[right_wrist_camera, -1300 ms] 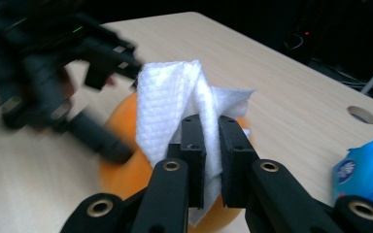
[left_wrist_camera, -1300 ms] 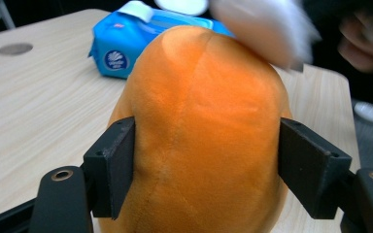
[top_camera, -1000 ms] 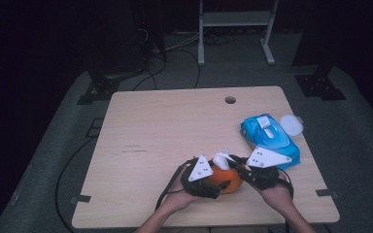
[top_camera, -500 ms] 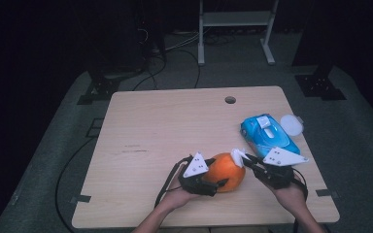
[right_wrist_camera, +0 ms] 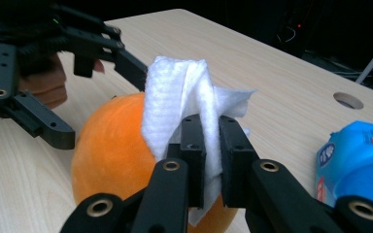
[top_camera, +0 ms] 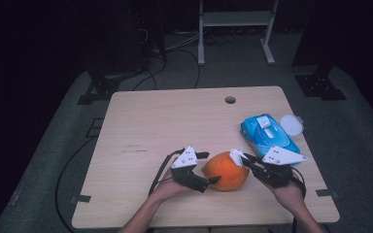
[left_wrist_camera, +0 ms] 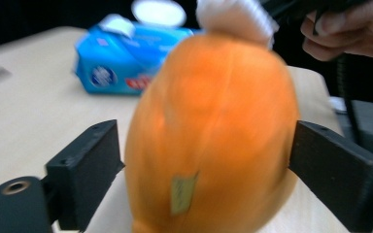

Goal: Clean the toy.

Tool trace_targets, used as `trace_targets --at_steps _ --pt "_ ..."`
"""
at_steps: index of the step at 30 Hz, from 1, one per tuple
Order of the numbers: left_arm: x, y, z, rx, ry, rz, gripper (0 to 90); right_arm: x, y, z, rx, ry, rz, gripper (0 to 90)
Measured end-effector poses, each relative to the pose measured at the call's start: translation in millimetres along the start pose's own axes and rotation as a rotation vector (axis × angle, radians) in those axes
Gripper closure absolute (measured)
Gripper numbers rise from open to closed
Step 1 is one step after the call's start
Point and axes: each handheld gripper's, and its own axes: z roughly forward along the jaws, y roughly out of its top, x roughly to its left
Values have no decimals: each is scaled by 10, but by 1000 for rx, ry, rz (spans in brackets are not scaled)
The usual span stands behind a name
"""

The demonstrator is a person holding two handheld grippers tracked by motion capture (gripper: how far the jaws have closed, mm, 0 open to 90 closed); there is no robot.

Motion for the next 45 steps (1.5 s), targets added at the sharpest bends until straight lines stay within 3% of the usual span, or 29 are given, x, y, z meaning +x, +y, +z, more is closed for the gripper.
trace_targets --at_steps 2,4,6,9,12,13,15,19,22,25,27,29,35,38,42,45 --pt "13 -49 88 35 -42 1 87 -31 -21 -14 2 -1 12 816" --pt "9 -70 135 51 -57 1 81 -43 -28 -17 2 1 19 816" --pt "-3 -81 197 65 -46 11 69 -63 -34 -16 0 9 29 816" --pt "-43 3 125 41 -7 19 285 -59 -9 -13 -13 -1 31 816" --pt "-68 60 47 32 14 28 344 -94 -4 -24 -26 -6 44 817" --pt "-79 118 -41 34 25 23 345 -115 -35 -14 -17 -7 61 816" --pt "-118 166 -93 84 61 62 348 -108 -62 8 -13 6 77 817" --pt "-176 212 -132 156 84 98 353 56 42 41 -23 18 30 817" --pt "-185 216 -139 155 87 92 354 133 117 51 -42 36 5 817" --pt "-213 234 -143 155 92 95 354 312 236 125 -51 88 -37 816" --pt "-214 235 -159 153 92 93 354 363 255 160 -44 86 -60 816" --pt "-209 221 -238 137 89 76 355 315 236 173 -40 84 -50 816" --pt "-199 160 -261 160 97 68 349 173 50 260 7 64 2 817" --pt "-210 170 -228 161 102 73 340 206 63 265 14 45 -15 816" --pt "-246 224 -99 164 116 84 318 370 192 258 -12 94 -56 816" --pt "-240 222 -82 160 114 79 267 425 208 276 -2 85 -79 816"
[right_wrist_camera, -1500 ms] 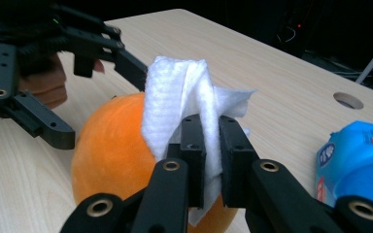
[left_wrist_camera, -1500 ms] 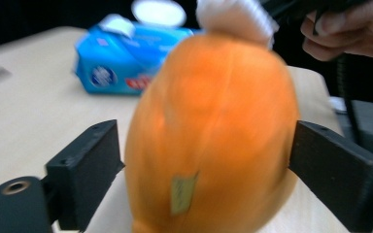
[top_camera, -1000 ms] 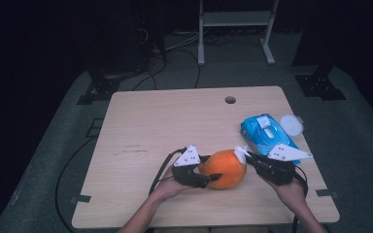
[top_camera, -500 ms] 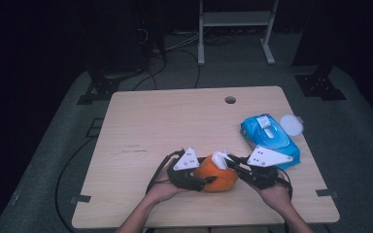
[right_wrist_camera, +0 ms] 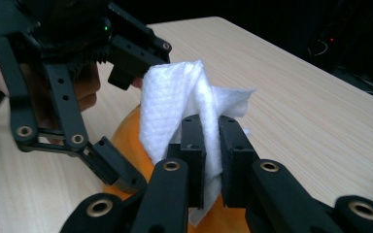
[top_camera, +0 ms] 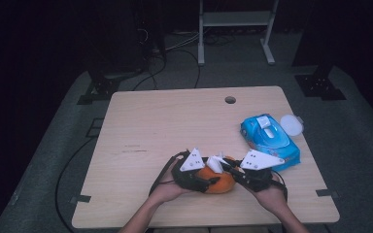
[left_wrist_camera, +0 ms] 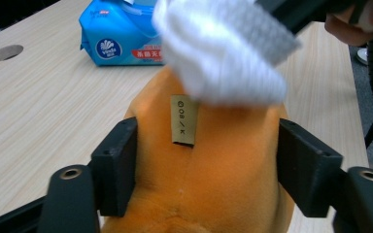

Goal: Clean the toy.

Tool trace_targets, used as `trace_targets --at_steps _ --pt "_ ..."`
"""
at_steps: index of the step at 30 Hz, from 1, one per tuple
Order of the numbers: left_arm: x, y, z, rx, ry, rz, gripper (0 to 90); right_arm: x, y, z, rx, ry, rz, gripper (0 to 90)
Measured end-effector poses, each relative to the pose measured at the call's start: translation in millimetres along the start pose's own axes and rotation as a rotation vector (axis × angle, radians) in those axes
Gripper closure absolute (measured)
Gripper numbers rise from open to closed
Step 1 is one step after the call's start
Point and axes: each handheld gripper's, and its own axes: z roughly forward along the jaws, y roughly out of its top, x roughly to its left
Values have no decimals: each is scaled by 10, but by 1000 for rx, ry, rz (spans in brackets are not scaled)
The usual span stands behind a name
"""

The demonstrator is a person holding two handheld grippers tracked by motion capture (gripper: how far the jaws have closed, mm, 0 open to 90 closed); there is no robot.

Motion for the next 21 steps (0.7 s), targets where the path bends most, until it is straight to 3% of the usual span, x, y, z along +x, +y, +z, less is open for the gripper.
trace_targets --at_steps 3,7,12,16,19,21 --pt "74 -55 -47 -52 -31 -17 177 -108 -108 2 16 -10 34 817" --pt "162 -103 -33 -61 -47 -58 99 -161 -187 -33 24 -21 56 816" --pt "196 -131 61 -61 -111 -78 102 -210 -256 -93 33 -35 65 816" --pt "158 -156 25 -75 -178 -47 150 -281 -352 -118 42 -48 91 817" --pt "163 -169 3 -90 -194 -48 163 -317 -387 -130 45 -53 102 816" --pt "183 -173 38 -66 -166 -48 130 -345 -419 -160 50 -54 111 817"
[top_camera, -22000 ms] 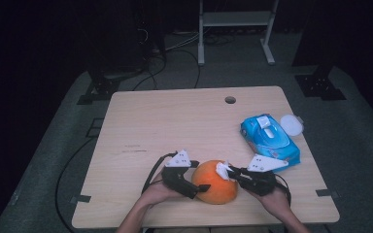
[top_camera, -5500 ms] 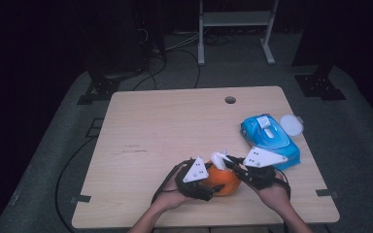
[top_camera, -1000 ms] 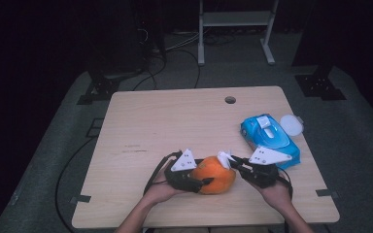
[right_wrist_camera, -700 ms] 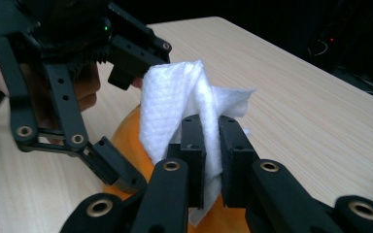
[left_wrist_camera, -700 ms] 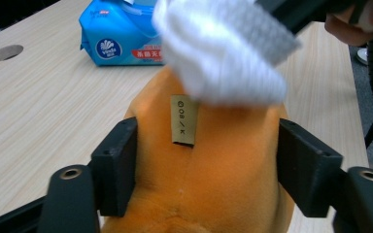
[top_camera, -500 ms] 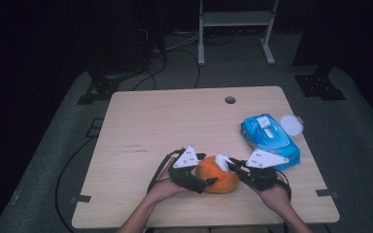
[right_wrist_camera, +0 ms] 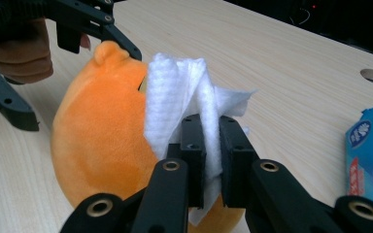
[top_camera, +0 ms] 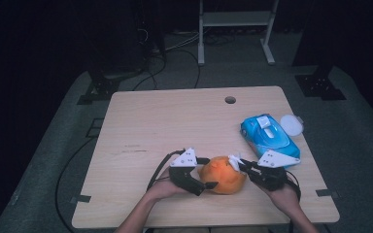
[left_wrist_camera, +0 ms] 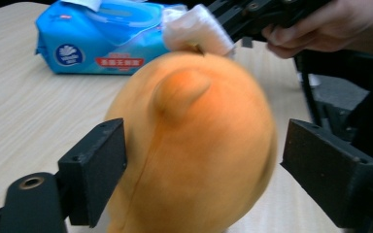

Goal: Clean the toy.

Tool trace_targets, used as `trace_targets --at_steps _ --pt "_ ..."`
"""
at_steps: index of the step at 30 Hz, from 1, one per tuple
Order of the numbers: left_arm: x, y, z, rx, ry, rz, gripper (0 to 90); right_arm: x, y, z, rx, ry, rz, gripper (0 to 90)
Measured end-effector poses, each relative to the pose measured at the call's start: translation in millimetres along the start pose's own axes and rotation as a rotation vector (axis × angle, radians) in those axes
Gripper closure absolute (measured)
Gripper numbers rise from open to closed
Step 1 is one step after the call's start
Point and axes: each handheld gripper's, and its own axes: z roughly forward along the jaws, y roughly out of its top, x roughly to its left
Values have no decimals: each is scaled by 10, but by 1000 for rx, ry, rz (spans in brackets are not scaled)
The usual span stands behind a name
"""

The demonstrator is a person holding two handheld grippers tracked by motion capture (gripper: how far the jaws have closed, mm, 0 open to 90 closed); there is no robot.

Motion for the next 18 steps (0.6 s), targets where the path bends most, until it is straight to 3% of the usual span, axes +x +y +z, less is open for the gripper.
trace_targets --at_steps 2,4,5,10,13,16,18 --pt "40 -30 58 43 -1 -6 94 -21 -18 -11 -2 -2 8 816" --pt "64 -56 88 55 -6 -14 80 -39 -35 -18 -5 0 20 816" --pt "103 -91 115 51 -29 -47 87 -45 -41 -17 -6 1 19 816" --pt "62 -96 79 15 8 -21 319 -26 -6 -26 -20 2 21 817" --pt "0 -35 75 47 30 -1 350 55 112 -68 -51 9 -23 818" --pt "-17 -9 85 45 37 6 366 119 176 -78 -71 24 -35 818" --pt "-44 15 100 41 49 14 371 265 263 -50 -81 47 -84 818"
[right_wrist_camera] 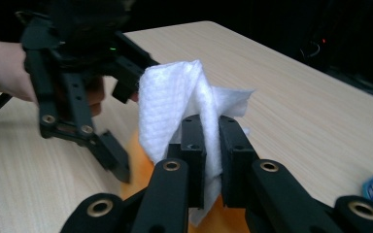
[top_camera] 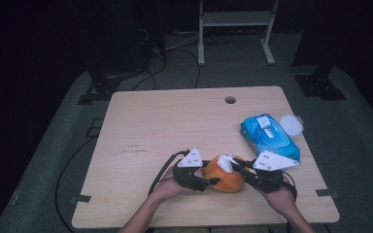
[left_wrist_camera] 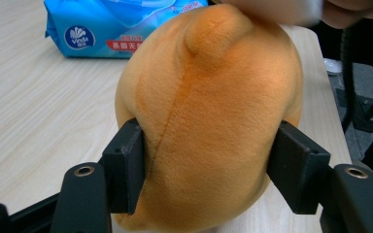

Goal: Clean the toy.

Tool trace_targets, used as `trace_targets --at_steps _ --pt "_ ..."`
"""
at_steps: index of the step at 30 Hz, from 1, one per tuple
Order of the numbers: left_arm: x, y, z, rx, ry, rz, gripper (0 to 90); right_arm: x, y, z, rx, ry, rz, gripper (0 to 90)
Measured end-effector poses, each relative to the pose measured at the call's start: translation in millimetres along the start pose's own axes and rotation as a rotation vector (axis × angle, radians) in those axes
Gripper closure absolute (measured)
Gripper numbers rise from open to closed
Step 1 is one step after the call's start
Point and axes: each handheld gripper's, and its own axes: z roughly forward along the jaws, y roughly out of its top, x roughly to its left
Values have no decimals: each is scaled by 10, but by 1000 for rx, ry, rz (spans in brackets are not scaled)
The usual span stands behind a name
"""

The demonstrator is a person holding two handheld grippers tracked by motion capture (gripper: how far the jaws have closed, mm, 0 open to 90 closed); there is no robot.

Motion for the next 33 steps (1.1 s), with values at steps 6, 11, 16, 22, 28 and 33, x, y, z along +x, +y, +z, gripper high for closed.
trace_targets --at_steps 6,11,16,22,28,33 --pt "2 -40 -20 -22 -11 -24 374 -69 -54 12 35 -45 -10 818" --pt "26 -18 44 -38 -24 -22 190 -178 -168 -41 55 -67 25 817" --pt "95 -50 161 -1 -42 -51 80 -246 -228 -86 54 -65 57 817" --pt "77 -45 118 -67 -64 -62 313 -275 -221 -103 40 -67 88 817" --pt "-41 122 -118 -98 -30 -19 380 -309 -171 -106 14 -64 111 817" --pt "-63 129 -270 -1 13 -54 384 -212 -179 4 18 -34 110 817"
